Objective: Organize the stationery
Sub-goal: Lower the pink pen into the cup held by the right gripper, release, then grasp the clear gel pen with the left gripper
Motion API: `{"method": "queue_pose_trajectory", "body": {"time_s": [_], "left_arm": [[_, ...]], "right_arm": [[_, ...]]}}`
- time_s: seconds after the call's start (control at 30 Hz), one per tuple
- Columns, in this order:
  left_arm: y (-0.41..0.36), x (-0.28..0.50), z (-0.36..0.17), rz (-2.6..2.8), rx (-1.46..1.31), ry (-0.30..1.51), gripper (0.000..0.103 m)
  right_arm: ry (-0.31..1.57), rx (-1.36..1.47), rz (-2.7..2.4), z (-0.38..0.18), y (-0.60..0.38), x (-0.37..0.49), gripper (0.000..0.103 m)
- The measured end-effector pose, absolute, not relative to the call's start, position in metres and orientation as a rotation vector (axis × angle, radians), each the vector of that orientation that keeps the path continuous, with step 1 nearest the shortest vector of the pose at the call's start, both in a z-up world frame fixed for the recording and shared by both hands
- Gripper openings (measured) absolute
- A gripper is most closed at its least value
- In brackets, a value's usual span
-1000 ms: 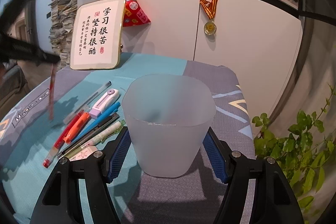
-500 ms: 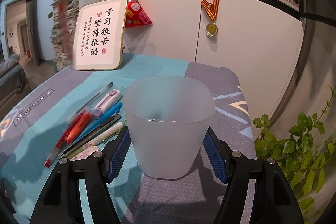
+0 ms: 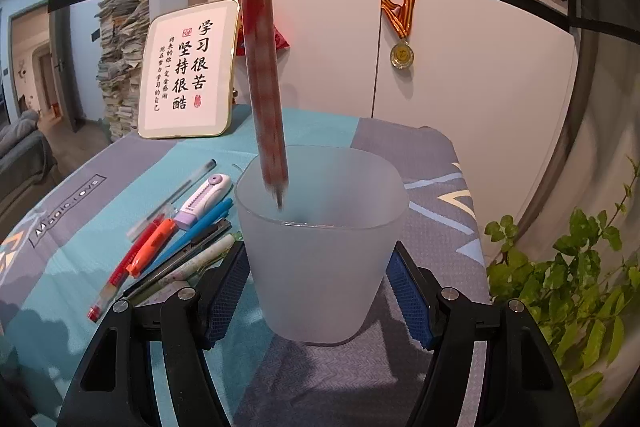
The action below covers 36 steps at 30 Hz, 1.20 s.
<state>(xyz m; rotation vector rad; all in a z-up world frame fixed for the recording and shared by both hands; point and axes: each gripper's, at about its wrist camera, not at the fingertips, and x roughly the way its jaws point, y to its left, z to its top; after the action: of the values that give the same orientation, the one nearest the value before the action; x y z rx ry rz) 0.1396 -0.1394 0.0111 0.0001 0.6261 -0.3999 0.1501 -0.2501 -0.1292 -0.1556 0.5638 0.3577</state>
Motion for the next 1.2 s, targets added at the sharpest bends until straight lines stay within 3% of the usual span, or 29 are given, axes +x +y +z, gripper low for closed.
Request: {"method": "queue_pose_trajectory", "body": {"time_s": [0.6, 0.7, 0.77, 1.0, 1.2], "left_arm": [[-0.142, 0.144, -0.029, -0.370, 0.056, 0.777, 0.011], [-0.135, 0.141, -0.027, -0.372, 0.047, 0.780, 0.026], [-0.125, 0.136, -0.022, -0.365, 0.031, 0.761, 0.042], [-0.073, 0.134, -0.018, -0.227, -0.013, 0.718, 0.052], [-0.028, 0.167, -0.079, -0.062, -0.081, 0.911, 0.051]], "right_arm": [[0.576, -0.126, 0.379, -0.130, -0.251, 0.149, 0.071], [0.574, -0.121, 0.379, -0.130, -0.252, 0.149, 0.071], [0.574, -0.123, 0.380, -0.130, -0.252, 0.148, 0.071], [0.574, -0.123, 0.382, -0.130, -0.251, 0.148, 0.070], [0.573, -0.127, 0.381, -0.130, -0.252, 0.148, 0.070]]}}
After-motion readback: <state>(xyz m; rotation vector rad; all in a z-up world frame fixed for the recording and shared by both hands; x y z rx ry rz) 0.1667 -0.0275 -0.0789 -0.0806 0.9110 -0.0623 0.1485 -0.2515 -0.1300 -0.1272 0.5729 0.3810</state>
